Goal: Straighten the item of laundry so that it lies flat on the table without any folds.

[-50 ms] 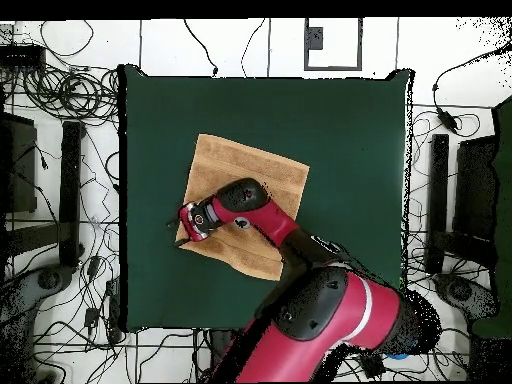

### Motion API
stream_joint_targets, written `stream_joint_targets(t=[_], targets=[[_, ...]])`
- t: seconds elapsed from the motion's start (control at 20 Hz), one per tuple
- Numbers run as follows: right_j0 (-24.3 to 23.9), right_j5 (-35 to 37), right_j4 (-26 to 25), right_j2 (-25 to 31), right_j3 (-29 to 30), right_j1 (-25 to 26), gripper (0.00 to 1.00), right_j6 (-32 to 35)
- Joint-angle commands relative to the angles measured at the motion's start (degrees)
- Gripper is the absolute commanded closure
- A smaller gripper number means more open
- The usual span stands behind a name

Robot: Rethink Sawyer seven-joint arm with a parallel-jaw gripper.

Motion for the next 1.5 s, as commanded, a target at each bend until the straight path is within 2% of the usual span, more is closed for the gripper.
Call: stream_joint_targets(t=[0.05, 0.6, 0.85, 1.5], targets=[[-2.0, -20.7, -2.7, 2.6, -6.5, 14.5, 0.00, -9.7], [-5.4, -19.8, -4.8, 6.5, -6.8, 18.3, 0.00, -9.8], [-7.3, -22.9, -5.8, 8.7, -4.8, 20.0, 0.00, -9.7], [-8.2, -22.4, -8.6, 10.3, -5.5, 21.0, 0.00, -7.3]])
